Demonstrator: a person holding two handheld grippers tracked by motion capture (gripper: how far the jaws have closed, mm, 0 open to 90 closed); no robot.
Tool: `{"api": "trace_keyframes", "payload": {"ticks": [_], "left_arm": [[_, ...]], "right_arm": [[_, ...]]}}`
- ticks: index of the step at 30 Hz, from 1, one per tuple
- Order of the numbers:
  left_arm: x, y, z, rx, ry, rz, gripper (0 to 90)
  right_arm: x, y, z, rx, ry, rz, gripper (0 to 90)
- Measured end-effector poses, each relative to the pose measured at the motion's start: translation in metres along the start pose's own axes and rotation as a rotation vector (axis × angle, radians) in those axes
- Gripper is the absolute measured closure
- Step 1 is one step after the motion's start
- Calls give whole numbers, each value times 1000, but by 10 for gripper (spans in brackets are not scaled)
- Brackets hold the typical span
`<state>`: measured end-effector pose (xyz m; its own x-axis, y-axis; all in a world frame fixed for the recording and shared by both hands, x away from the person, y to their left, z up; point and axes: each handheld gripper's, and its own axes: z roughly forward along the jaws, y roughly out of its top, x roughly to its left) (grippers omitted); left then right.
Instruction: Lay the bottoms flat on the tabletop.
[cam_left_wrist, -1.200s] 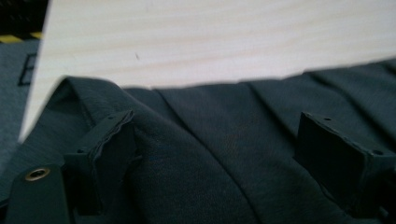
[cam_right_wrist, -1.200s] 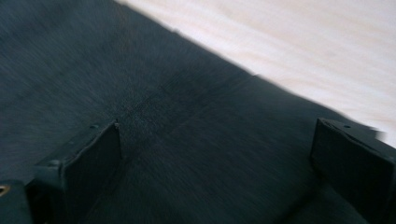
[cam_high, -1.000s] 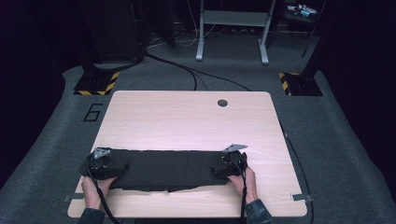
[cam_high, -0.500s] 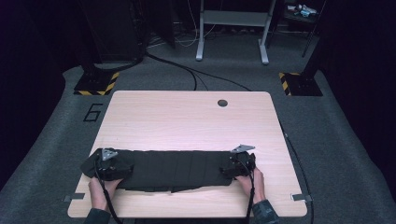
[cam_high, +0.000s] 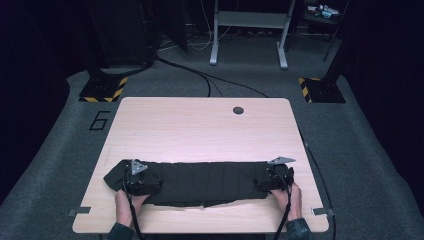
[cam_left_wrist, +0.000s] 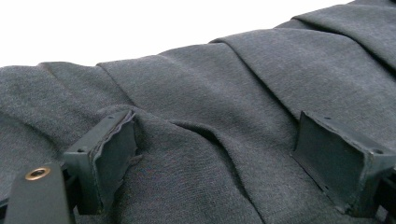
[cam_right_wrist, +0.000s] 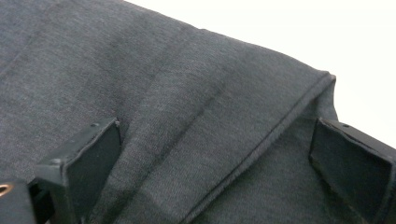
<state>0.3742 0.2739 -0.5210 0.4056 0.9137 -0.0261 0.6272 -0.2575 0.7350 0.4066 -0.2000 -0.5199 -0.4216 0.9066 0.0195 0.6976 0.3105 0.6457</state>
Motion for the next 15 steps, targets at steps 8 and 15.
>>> {"api": "trace_keyframes", "payload": {"ticks": [8, 15], "left_arm": [[-11, 2, -10, -21, -61, 29, 130], [3, -12, -51, -98, -77, -36, 140]], "right_arm": [[-20, -9, -12, -3, -3, 43, 56], [-11, -19, -49, -103, 13, 43, 132]]}}
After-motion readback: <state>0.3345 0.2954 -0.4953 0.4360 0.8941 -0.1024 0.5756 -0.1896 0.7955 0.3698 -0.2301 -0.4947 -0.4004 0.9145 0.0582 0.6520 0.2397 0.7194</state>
